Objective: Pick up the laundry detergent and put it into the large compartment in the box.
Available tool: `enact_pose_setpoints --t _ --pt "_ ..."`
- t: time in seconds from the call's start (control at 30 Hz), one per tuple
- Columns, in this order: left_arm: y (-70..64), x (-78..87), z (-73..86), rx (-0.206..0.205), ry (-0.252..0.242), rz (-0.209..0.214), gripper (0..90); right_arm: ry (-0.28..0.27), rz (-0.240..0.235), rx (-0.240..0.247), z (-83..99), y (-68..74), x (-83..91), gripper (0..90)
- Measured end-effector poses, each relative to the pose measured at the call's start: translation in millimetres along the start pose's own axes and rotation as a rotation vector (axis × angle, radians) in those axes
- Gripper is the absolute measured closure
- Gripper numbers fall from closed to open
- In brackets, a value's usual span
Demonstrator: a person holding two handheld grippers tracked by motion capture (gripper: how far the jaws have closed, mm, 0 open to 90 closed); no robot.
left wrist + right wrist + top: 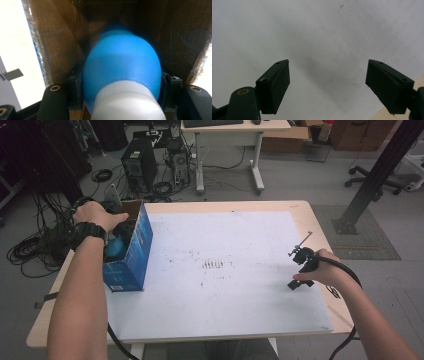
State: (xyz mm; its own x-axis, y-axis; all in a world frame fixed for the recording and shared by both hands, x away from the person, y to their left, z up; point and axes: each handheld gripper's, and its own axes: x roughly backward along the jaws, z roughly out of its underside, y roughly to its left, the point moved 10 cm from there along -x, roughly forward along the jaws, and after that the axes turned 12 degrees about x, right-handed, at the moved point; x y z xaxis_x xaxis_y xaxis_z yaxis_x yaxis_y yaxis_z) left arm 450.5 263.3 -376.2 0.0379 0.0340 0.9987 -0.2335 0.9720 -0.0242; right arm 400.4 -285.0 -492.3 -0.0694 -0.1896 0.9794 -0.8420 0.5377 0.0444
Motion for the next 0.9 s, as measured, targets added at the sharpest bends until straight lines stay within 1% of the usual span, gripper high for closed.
enact_pose_setpoints --t 0.17,0.57,0.63,0.9 --pt "0.0 -0.7 -0.1 -0.001 0.002 0.000 37.4 -0.001 -0.001 0.002 -0.5 0.4 0.0 19.6" --pt "-1.5 -2.0 -1.9 -0.005 -0.011 0.005 37.2 0.000 -0.001 -0.003 0.5 0.1 0.4 19.6" --pt "-1.5 -1.9 -1.7 -0.006 -0.011 0.005 37.2 -0.002 -0.001 0.002 0.4 -0.2 -0.2 19.6" --pt "-0.1 -1.5 -2.0 -0.002 -0.019 0.008 37.0 -0.002 -0.002 -0.001 0.3 0.4 0.1 19.6"
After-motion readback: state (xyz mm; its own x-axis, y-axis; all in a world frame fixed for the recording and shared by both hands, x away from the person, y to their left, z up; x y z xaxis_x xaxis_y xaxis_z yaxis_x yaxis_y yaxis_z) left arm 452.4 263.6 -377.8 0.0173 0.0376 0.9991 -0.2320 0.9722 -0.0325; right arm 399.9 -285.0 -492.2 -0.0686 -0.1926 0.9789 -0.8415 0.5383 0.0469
